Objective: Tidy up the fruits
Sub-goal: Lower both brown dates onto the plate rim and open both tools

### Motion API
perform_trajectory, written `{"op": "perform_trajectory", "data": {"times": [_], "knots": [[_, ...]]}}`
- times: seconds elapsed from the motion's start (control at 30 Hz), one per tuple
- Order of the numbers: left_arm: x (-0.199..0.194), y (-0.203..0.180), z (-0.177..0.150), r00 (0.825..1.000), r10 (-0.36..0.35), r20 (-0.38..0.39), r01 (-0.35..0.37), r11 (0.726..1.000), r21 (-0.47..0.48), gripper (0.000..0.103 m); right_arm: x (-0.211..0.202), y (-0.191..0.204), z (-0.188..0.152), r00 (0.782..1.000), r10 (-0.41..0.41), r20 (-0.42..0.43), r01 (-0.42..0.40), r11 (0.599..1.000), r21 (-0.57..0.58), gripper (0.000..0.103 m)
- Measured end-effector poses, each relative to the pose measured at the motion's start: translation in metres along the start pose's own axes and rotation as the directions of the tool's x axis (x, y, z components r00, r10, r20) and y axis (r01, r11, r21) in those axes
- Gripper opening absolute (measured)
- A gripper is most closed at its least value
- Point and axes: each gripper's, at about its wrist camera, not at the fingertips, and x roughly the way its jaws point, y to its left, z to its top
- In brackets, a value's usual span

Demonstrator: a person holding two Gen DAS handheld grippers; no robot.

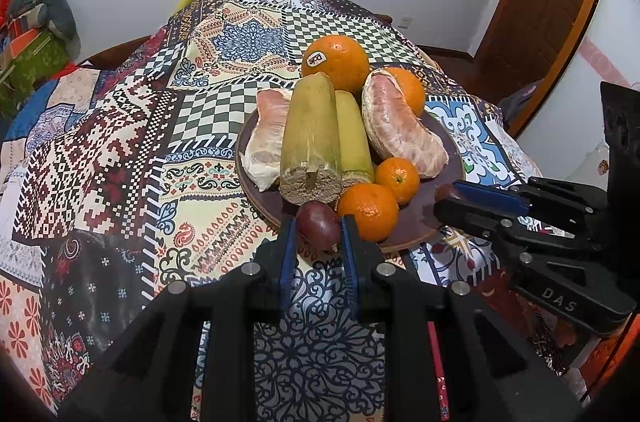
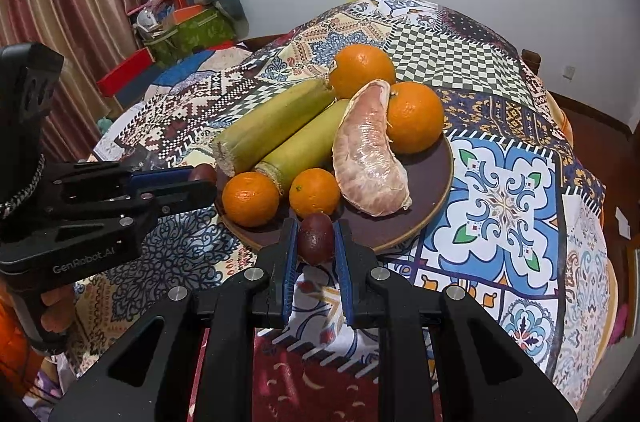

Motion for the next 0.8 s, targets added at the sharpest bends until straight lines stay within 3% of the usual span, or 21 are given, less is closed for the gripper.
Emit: {"op": "perform_trajectory", "data": {"times": [0.47,0.63,0.8], "knots": [[-0.013,0.002,-0.002,1.000,0.015,0.022,-0.015,1.000,-0.011,0.021,0.001,-0.003,0.002,1.000,-0.015,-0.008,0.015,1.000,0.006,0.020],[-0.042,-0.002,-0.001,0.998,0.016,0.067,-0.015,1.000,-0.012,0.021,-0.021,-0.002,0.005,0.999,-0.021,0.034,0.020,1.000,0.018,0.020],[-0.093,-0.016,0.004,0.984,0.029,0.174,-0.030,1.000,0.000,0.021,-0.064,0.005,0.012,0.991,-0.040,0.126,0.039,0.999,0.016,0.020]]}}
